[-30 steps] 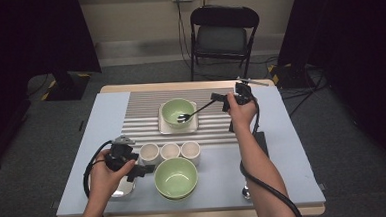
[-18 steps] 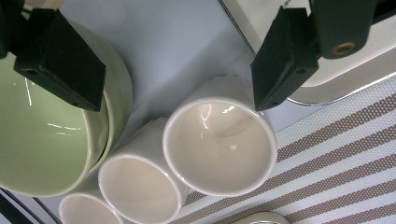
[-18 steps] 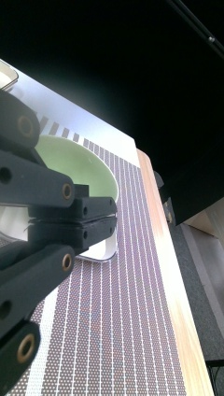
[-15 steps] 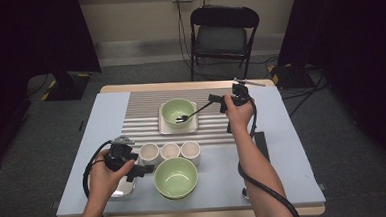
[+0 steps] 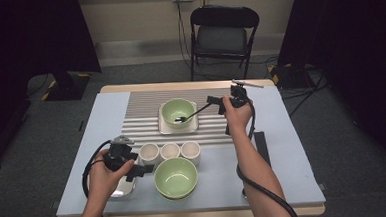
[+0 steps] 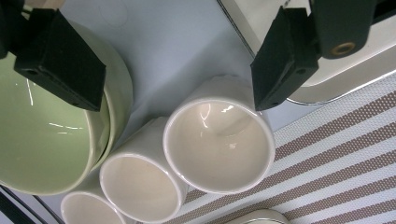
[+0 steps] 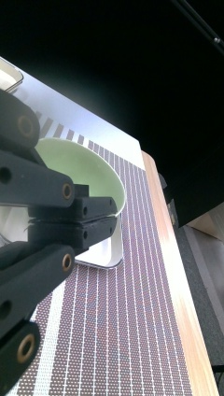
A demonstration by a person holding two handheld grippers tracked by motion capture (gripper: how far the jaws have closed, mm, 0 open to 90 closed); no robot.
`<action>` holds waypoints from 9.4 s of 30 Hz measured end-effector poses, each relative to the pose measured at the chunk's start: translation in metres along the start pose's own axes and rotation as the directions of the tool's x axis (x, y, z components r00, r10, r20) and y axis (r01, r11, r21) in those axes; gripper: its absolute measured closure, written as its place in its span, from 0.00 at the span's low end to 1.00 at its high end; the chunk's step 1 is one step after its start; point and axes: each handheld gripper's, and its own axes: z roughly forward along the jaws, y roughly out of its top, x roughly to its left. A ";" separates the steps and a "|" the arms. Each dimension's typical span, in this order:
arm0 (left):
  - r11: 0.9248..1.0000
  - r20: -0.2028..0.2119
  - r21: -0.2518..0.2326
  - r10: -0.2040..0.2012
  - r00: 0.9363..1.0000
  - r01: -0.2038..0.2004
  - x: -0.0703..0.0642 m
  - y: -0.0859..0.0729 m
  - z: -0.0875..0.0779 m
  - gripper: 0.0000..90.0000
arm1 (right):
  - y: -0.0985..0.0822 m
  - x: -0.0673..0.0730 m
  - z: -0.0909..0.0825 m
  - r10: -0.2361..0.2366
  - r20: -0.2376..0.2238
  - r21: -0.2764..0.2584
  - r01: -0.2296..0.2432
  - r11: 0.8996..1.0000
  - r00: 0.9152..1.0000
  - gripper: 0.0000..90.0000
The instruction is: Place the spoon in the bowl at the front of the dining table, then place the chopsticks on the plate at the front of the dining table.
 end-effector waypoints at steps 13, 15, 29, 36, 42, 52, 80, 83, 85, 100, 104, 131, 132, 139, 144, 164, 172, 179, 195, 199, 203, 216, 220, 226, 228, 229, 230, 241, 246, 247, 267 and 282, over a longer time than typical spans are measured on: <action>1.000 -0.001 -0.005 0.002 1.000 -0.002 0.000 0.000 -0.001 0.20 | -0.006 0.002 0.005 0.002 -0.003 0.009 -0.002 1.000 1.000 0.99; 1.000 0.000 -0.006 0.003 1.000 -0.003 0.000 0.000 -0.001 0.20 | -0.008 0.002 0.006 -0.001 -0.004 0.007 0.002 1.000 1.000 0.99; 1.000 0.005 -0.003 0.004 1.000 -0.004 0.000 0.000 -0.002 0.20 | -0.011 0.005 0.011 0.000 -0.002 0.019 0.000 1.000 1.000 0.95; 1.000 0.005 -0.010 0.004 1.000 -0.003 0.000 0.000 -0.003 0.20 | -0.012 0.006 0.013 -0.003 0.005 0.030 0.003 1.000 1.000 0.94; 1.000 0.002 -0.008 0.003 1.000 -0.003 0.000 0.000 -0.003 0.20 | -0.013 0.007 0.014 -0.001 0.006 0.029 0.001 1.000 1.000 0.92; 1.000 -0.001 -0.007 0.004 1.000 -0.004 0.000 0.000 -0.004 0.20 | -0.012 0.007 0.014 -0.008 0.021 0.033 0.007 0.999 1.000 0.88; 1.000 -0.007 0.001 0.018 1.000 -0.018 -0.003 0.001 -0.003 0.20 | -0.020 0.009 0.006 -0.048 0.056 0.087 0.043 0.995 0.997 0.74; 1.000 -0.008 0.000 0.017 1.000 -0.017 -0.002 0.001 -0.003 0.20 | -0.022 0.006 0.006 -0.043 0.060 0.091 0.038 0.995 0.997 0.75; 1.000 -0.008 0.001 0.014 1.000 -0.014 -0.002 0.001 -0.003 0.20 | -0.022 0.004 0.007 -0.044 0.068 0.091 0.038 0.995 0.997 0.76; 1.000 -0.011 -0.009 -0.002 1.000 0.002 0.002 0.000 -0.005 0.20 | -0.019 -0.003 0.020 -0.048 0.088 0.095 0.040 0.995 0.995 0.76; 1.000 -0.013 -0.011 -0.004 1.000 0.004 0.003 0.000 -0.005 0.20 | -0.018 -0.004 0.022 -0.052 0.091 0.097 0.043 0.994 0.994 0.76; 1.000 -0.015 -0.010 0.009 1.000 -0.009 0.000 0.001 -0.006 0.20 | -0.020 -0.003 0.009 -0.117 0.138 0.128 0.100 0.987 0.984 0.41; 1.000 -0.015 -0.010 0.009 1.000 -0.009 0.000 0.001 -0.006 0.20 | -0.020 -0.003 0.008 -0.121 0.140 0.132 0.102 0.986 0.983 0.41; 1.000 -0.015 -0.012 0.008 1.000 -0.009 -0.001 0.002 -0.006 0.20 | -0.022 -0.005 0.003 -0.142 0.149 0.150 0.120 0.981 0.979 0.38; 1.000 -0.013 -0.014 0.011 1.000 -0.011 -0.001 0.002 -0.007 0.20 | -0.022 -0.006 -0.003 -0.153 0.157 0.156 0.128 0.979 0.976 0.37; 1.000 -0.015 -0.011 0.006 1.000 -0.006 -0.002 0.002 -0.006 0.20 | -0.022 -0.010 -0.018 -0.187 0.163 0.181 0.157 0.971 0.969 0.35; 1.000 -0.017 -0.010 0.011 1.000 -0.011 0.000 0.002 -0.006 0.20 | -0.020 -0.011 -0.025 -0.189 0.166 0.180 0.158 0.971 0.968 0.34; 1.000 -0.011 -0.012 0.010 1.000 -0.010 0.000 0.002 -0.007 0.20 | -0.020 -0.013 -0.030 -0.190 0.166 0.182 0.160 0.970 0.968 0.34; 1.000 -0.015 -0.010 0.010 1.000 -0.010 0.001 0.002 -0.007 0.20 | -0.021 -0.017 -0.040 -0.201 0.175 0.190 0.167 0.967 0.964 0.34; 1.000 -0.018 -0.010 0.012 1.000 -0.013 0.000 0.002 -0.007 0.20 | -0.021 -0.018 -0.042 -0.205 0.175 0.193 0.171 0.966 0.963 0.34; 1.000 -0.017 -0.011 0.015 1.000 -0.015 0.001 0.002 -0.008 0.20 | -0.022 -0.018 -0.044 -0.209 0.178 0.194 0.174 0.966 0.962 0.34; 1.000 -0.009 -0.005 0.017 1.000 -0.017 -0.001 0.003 -0.004 0.20 | -0.021 -0.019 -0.051 -0.218 0.175 0.193 0.184 0.964 0.960 0.34; 1.000 -0.011 -0.011 0.016 1.000 -0.016 -0.001 0.004 -0.005 0.20 | -0.022 -0.020 -0.052 -0.217 0.174 0.195 0.183 0.964 0.961 0.34; 1.000 -0.015 -0.010 0.013 1.000 -0.014 -0.001 0.004 -0.005 0.20 | -0.024 -0.021 -0.053 -0.219 0.174 0.202 0.183 0.962 0.960 0.33; 1.000 -0.012 -0.010 0.014 1.000 -0.014 -0.001 0.004 -0.005 0.20 | -0.024 -0.021 -0.054 -0.216 0.175 0.200 0.181 0.963 0.961 0.34; 1.000 -0.013 -0.010 0.016 1.000 -0.016 -0.002 0.004 -0.005 0.20 | -0.024 -0.022 -0.054 -0.219 0.174 0.198 0.184 0.963 0.960 0.33; 1.000 -0.012 -0.009 0.015 1.000 -0.016 -0.002 0.004 -0.005 0.20 | -0.024 -0.021 -0.055 -0.220 0.174 0.198 0.184 0.963 0.960 0.33; 1.000 -0.013 -0.006 0.019 1.000 -0.019 -0.003 0.005 -0.003 0.20 | -0.024 -0.022 -0.062 -0.232 0.176 0.204 0.195 0.959 0.957 0.33; 1.000 -0.008 -0.003 0.020 1.000 -0.020 -0.001 0.005 -0.003 0.20 | -0.027 -0.026 -0.065 -0.238 0.179 0.206 0.200 0.958 0.955 0.33; 1.000 -0.011 -0.005 0.017 1.000 -0.017 -0.001 0.004 -0.004 0.20 | -0.027 -0.027 -0.066 -0.229 0.176 0.211 0.190 0.959 0.957 0.34; 1.000 0.003 -0.018 0.015 1.000 -0.015 -0.002 0.005 -0.005 0.20 | -0.036 -0.037 -0.072 -0.226 0.176 0.224 0.184 0.957 0.958 0.33; 1.000 0.006 -0.020 0.018 1.000 -0.018 -0.004 0.005 -0.005 0.20 | -0.043 -0.044 -0.078 -0.242 0.196 0.242 0.192 0.951 0.950 0.33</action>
